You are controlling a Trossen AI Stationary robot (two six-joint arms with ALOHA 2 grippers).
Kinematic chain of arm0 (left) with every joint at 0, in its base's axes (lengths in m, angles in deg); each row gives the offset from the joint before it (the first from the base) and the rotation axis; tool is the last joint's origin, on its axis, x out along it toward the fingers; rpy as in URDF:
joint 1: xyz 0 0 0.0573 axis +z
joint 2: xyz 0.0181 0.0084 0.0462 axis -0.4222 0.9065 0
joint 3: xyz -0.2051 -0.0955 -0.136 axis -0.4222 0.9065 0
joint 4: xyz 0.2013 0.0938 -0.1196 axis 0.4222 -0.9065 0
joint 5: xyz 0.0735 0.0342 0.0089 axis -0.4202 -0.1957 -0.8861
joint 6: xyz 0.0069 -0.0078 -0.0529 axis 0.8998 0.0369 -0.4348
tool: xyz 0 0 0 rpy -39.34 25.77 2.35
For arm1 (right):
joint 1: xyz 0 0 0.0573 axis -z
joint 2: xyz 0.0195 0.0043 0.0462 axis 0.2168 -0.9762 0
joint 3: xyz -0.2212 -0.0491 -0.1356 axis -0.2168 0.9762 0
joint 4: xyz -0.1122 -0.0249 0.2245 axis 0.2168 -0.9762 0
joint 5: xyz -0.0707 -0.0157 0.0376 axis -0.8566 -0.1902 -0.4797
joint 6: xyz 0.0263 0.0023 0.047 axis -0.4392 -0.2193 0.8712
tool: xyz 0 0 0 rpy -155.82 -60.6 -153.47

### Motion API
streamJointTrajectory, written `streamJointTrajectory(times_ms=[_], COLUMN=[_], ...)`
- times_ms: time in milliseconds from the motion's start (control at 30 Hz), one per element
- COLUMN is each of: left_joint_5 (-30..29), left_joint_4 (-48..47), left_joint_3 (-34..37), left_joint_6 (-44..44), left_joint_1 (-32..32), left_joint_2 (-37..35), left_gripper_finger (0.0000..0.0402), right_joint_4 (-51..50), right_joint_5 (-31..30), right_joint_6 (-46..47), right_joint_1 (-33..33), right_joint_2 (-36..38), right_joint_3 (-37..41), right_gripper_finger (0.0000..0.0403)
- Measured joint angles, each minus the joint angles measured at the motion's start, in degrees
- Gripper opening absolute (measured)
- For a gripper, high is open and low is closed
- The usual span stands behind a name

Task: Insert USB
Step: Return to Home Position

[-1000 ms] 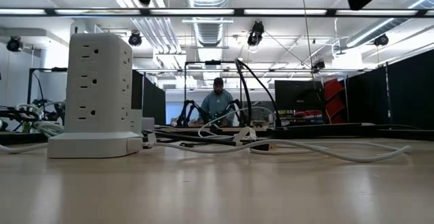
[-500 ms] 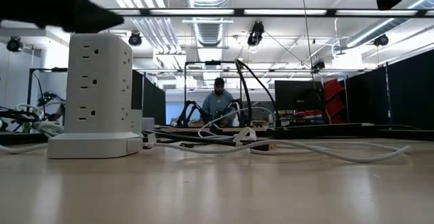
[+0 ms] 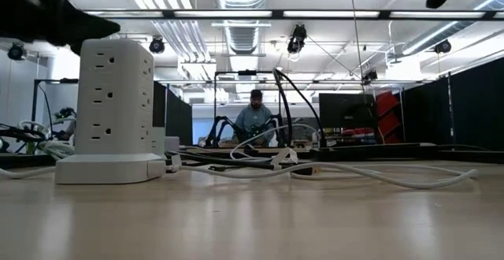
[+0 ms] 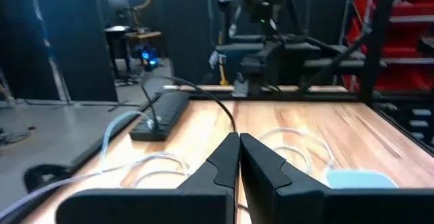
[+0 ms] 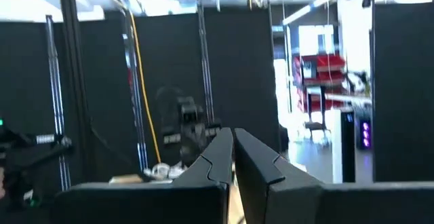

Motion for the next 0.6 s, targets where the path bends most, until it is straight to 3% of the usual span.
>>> streamJointTrajectory(times_ms=[200, 333, 600], left_joint_5=[3.4, 2.8, 0.7], left_joint_4=[4.8, 2.8, -0.1], left_joint_3=[4.2, 5.0, 5.0], left_joint_6=[-5.9, -9.2, -11.8], left_joint_1=[-0.1, -0.1, 0.0], left_joint_2=[-0.7, -0.6, 1.3], left_gripper_finger=[0.0, 0.0, 0.0], right_joint_4=[7.2, 13.4, 15.4], right_joint_5=[0.2, -0.9, -4.4], right_joint_6=[2.5, 2.8, -3.0], right_joint_1=[0.0, -0.2, -4.3], right_joint_2=[0.1, -0.7, -1.0], right_joint_3=[9.8, 16.3, 19.4], right_gripper_finger=[0.0, 0.0, 0.0])
